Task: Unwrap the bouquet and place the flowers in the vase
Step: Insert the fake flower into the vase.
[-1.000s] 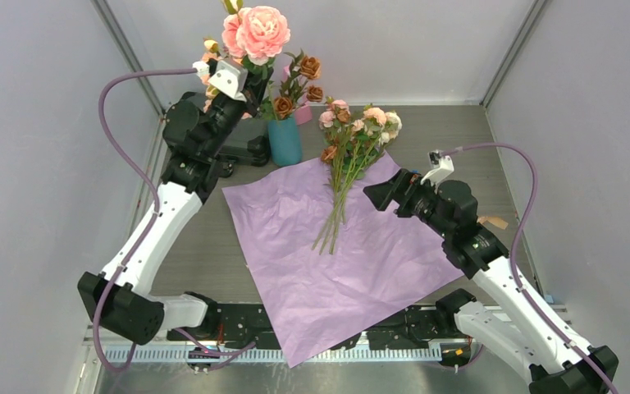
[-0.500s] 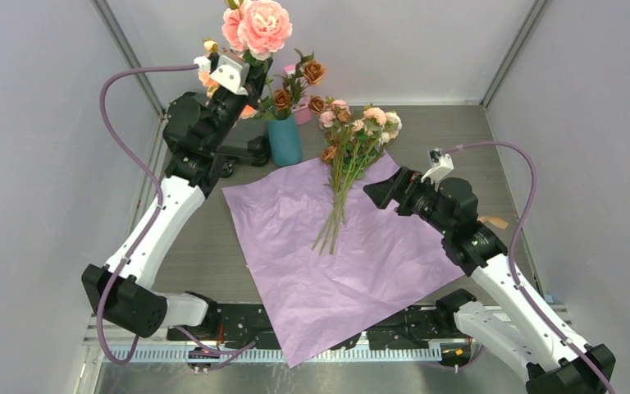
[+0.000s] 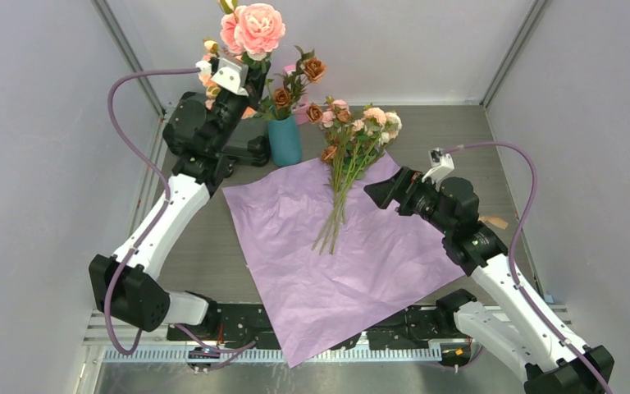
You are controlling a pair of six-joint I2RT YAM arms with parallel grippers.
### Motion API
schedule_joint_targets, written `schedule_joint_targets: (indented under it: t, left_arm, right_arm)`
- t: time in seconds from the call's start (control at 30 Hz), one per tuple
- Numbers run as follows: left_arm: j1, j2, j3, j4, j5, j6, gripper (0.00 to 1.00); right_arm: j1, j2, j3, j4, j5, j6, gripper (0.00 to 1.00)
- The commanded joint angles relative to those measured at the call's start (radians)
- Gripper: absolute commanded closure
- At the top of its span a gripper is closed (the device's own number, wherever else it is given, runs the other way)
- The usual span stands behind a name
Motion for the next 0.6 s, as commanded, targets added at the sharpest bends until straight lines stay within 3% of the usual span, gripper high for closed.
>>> schedule_joint_targets:
  t: [0.0,0.57]
  left_arm:
    - [0.015,0.015,-0.025,0.09,-0.022,-0.032,1.0]
    - [0.024,0.072,-0.119,0.1,-0.022,-0.046,1.0]
  right_arm:
    - [-0.01,-0.017,-0.002,0.045,-0.026,0.008,0.01]
    - [-0.021,-0.019,-0.004,0.042,-0.048,0.011,0.0]
